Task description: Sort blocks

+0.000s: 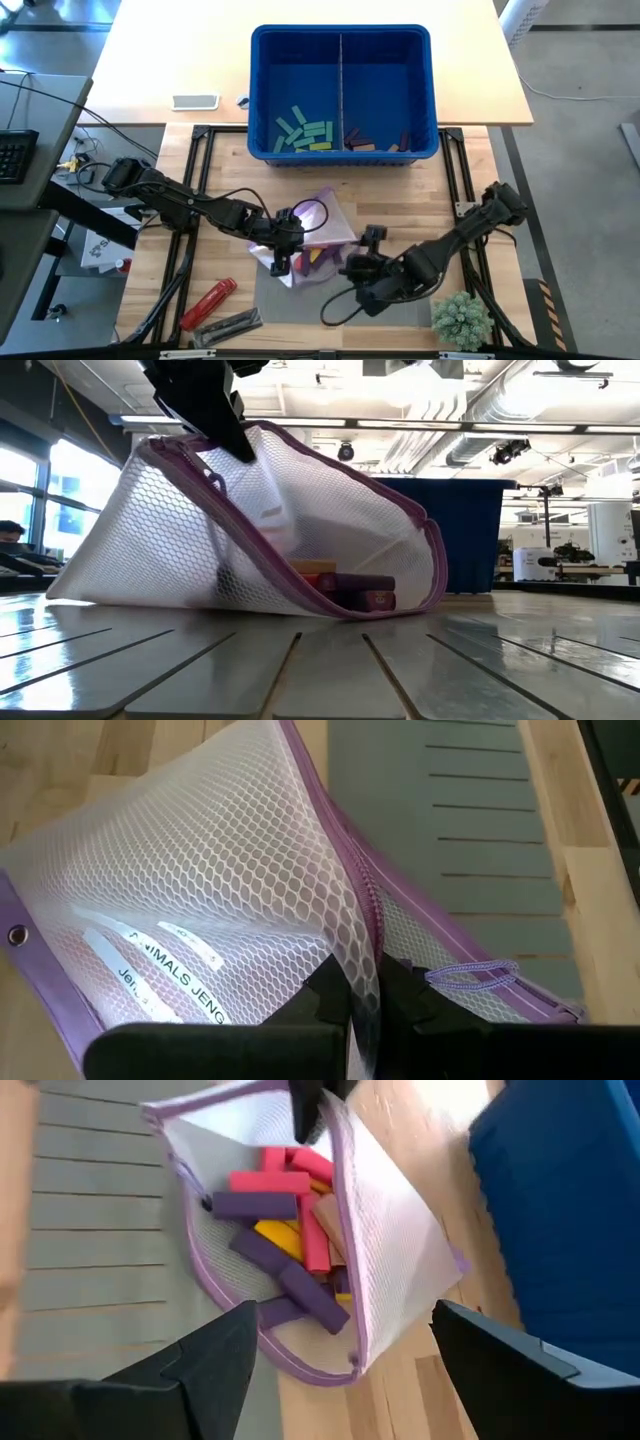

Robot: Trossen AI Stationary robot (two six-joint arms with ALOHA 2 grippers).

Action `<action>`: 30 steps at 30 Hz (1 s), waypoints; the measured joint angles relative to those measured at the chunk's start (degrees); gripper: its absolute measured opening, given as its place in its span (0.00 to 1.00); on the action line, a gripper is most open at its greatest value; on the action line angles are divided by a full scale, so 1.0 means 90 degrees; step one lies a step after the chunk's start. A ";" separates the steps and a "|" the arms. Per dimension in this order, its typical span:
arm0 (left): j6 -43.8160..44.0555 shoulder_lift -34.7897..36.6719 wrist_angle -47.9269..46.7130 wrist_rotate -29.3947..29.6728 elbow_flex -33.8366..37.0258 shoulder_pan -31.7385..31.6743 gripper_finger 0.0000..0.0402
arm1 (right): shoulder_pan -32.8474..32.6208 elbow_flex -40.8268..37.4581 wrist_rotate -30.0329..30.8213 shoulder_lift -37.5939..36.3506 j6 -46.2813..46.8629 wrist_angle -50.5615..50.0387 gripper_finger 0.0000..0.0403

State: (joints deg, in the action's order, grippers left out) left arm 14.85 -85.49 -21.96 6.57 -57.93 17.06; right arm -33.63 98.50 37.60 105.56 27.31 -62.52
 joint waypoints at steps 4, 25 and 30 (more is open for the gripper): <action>0.0000 0.0000 0.0157 0.0011 0.0000 -0.0002 0.00 | 0.0079 -0.0265 0.0198 0.0306 0.0238 0.0332 0.71; 0.1142 0.0000 0.0199 -0.0352 0.0000 -0.0033 0.03 | 0.2214 -0.2625 -0.1037 0.0063 0.0213 0.2369 0.50; 0.1179 0.0017 -0.0118 -0.0912 -0.0110 -0.0190 0.16 | 0.2517 -0.2625 -0.1660 -0.0090 0.0051 0.2309 0.22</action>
State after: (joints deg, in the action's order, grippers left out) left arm 25.46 -85.34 -23.02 -1.63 -58.93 15.35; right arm -10.98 74.87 22.66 104.74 27.77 -41.74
